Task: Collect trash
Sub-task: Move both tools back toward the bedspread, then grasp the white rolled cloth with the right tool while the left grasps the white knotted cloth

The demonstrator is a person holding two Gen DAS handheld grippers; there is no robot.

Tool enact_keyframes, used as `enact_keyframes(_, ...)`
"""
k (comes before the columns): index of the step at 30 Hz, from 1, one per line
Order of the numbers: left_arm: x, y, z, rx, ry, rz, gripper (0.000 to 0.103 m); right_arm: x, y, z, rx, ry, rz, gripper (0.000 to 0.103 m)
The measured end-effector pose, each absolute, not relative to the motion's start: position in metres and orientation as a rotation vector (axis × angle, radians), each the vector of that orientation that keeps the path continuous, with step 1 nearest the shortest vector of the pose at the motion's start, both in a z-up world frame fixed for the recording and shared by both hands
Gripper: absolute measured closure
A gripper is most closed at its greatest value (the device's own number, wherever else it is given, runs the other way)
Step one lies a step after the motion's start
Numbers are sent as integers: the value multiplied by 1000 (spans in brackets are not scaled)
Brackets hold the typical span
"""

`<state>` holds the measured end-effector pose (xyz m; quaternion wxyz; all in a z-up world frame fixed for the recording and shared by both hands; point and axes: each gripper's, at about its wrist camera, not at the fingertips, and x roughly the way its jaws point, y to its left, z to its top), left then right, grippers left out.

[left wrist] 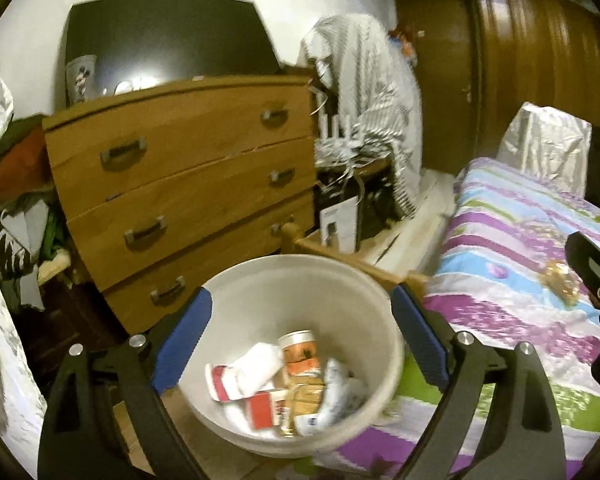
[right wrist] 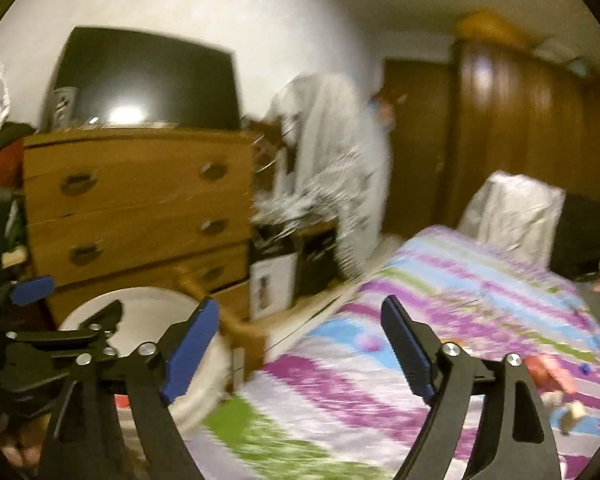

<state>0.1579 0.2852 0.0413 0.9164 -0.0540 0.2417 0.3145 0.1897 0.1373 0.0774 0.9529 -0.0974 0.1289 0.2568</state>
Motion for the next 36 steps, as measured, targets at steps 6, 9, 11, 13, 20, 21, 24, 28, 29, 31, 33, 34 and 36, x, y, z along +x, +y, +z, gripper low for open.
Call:
enact_keyframes(6, 166, 226, 32, -78, 493, 557, 10, 168, 49, 67, -168, 161, 359, 10)
enact_keyframes(9, 171, 202, 23, -72, 514, 513, 10, 161, 8, 61, -155, 152, 287, 8)
enact_keyframes(11, 174, 183, 17, -52, 529, 485, 10, 160, -18, 55, -144, 157, 248, 6)
enact_keyframes(13, 177, 161, 10, -18, 541, 454, 10, 159, -43, 49, -132, 169, 210, 5)
enact_keyframes(20, 183, 108, -2, 54, 552, 380, 10, 153, -140, 20, -69, 233, 74, 5)
enact_keyframes(21, 185, 101, -4, 63, 557, 367, 10, 152, -156, 14, -52, 247, 52, 5)
enact_keyframes(24, 192, 83, -12, 86, 577, 306, 10, 151, -200, -5, 1, 309, 3, 5)
enact_keyframes(28, 206, 58, -24, 113, 608, 183, 10, 148, -256, -37, 89, 409, -54, 5)
enact_keyframes(29, 212, 51, -28, 124, 621, 131, 10, 147, -272, -48, 117, 439, -64, 5)
enact_keyframes(31, 224, 38, -34, 145, 649, 36, 10, 147, -290, -66, 158, 484, -77, 5)
enact_keyframes(33, 239, 24, -40, 162, 686, -86, 10, 146, -304, -81, 185, 528, -59, 8)
enact_keyframes(34, 247, 18, -42, 169, 698, -134, 10, 148, -307, -88, 191, 553, -31, 12)
enact_keyframes(36, 267, 3, -44, 196, 715, -253, 10, 159, -305, -94, 208, 593, 36, 26)
